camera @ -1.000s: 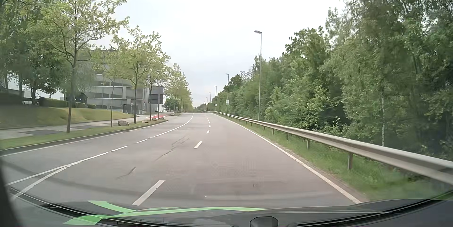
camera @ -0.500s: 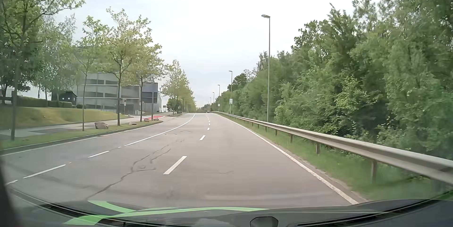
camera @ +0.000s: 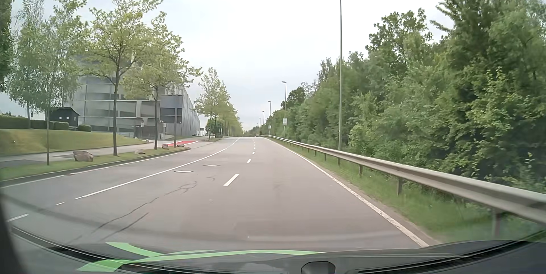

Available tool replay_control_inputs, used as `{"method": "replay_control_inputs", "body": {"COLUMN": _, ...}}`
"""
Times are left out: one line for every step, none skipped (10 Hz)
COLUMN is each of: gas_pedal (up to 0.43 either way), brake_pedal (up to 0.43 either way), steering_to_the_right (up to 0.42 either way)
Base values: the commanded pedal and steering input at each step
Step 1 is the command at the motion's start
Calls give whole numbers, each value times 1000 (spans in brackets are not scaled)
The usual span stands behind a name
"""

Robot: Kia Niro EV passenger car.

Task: Follow the waypoints while adhering to traffic rules and regulations

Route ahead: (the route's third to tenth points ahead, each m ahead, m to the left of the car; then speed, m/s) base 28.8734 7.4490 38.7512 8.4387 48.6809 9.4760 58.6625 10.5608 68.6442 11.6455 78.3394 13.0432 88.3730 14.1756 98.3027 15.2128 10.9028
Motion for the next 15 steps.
{"method": "replay_control_inputs", "body": {"gas_pedal": 87, "brake_pedal": 0, "steering_to_the_right": -18}}
{"method": "replay_control_inputs", "body": {"gas_pedal": 87, "brake_pedal": 0, "steering_to_the_right": -18}}
{"method": "replay_control_inputs", "body": {"gas_pedal": 87, "brake_pedal": 0, "steering_to_the_right": -18}}
{"method": "replay_control_inputs", "body": {"gas_pedal": 87, "brake_pedal": 0, "steering_to_the_right": -18}}
{"method": "replay_control_inputs", "body": {"gas_pedal": 98, "brake_pedal": 0, "steering_to_the_right": -18}}
{"method": "replay_control_inputs", "body": {"gas_pedal": 98, "brake_pedal": 0, "steering_to_the_right": -18}}
{"method": "replay_control_inputs", "body": {"gas_pedal": 98, "brake_pedal": 0, "steering_to_the_right": -18}}
{"method": "replay_control_inputs", "body": {"gas_pedal": 98, "brake_pedal": 0, "steering_to_the_right": -18}}
{"method": "replay_control_inputs", "body": {"gas_pedal": 98, "brake_pedal": 0, "steering_to_the_right": -18}}
{"method": "replay_control_inputs", "body": {"gas_pedal": 98, "brake_pedal": 0, "steering_to_the_right": -19}}
{"method": "replay_control_inputs", "body": {"gas_pedal": 110, "brake_pedal": 0, "steering_to_the_right": -19}}
{"method": "replay_control_inputs", "body": {"gas_pedal": 110, "brake_pedal": 0, "steering_to_the_right": -19}}
{"method": "replay_control_inputs", "body": {"gas_pedal": 110, "brake_pedal": 0, "steering_to_the_right": -18}}
{"method": "replay_control_inputs", "body": {"gas_pedal": 110, "brake_pedal": 0, "steering_to_the_right": -18}}
{"method": "replay_control_inputs", "body": {"gas_pedal": 110, "brake_pedal": 0, "steering_to_the_right": -17}}
